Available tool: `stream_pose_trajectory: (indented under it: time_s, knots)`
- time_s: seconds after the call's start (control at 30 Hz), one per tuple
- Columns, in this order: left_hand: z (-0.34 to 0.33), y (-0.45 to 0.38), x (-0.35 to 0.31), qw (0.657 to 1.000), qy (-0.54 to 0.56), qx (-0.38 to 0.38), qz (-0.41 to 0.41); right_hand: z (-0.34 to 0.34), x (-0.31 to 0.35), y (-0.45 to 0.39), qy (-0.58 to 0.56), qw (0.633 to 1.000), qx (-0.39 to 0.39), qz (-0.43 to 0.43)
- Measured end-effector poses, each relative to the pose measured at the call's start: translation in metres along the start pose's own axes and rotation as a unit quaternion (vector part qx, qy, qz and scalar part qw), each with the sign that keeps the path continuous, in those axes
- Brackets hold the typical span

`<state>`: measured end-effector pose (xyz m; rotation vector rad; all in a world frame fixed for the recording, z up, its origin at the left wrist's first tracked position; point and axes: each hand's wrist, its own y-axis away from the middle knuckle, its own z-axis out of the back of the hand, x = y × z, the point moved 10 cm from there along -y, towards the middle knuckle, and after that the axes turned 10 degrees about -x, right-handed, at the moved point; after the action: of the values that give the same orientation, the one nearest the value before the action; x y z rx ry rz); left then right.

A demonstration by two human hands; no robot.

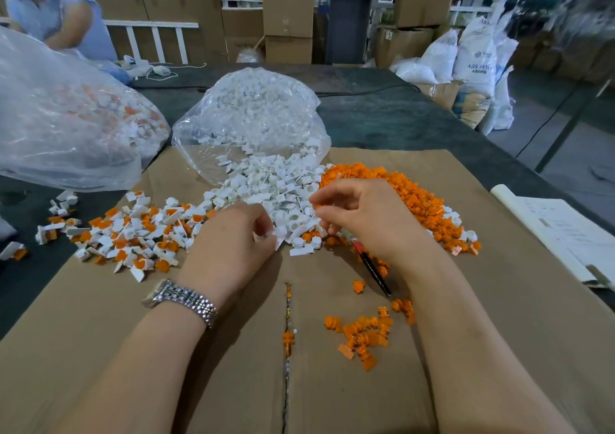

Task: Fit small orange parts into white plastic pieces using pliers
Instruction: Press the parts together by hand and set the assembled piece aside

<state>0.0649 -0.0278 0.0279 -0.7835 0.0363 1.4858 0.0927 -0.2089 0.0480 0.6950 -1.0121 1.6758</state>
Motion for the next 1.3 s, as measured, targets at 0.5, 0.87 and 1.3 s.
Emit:
stream_pose_trajectory:
  time_s: [0.5,0.87,1.3]
  knots:
    - [-0.041,0.015,0.0,0.644,0.664,0.17,0.339,0.0,0.021,0.003,-0.138,0.989,-0.03,0.034]
    - [-0.035,0.01,-0.002,0.681,0.655,0.145,0.294,-0.003,0.033,0.008,-0.063,0.994,-0.04,0.075]
    - [-0.035,0.008,0.001,0.732,0.615,0.1,0.275,-0.011,0.035,0.011,0.012,0.993,-0.058,0.103]
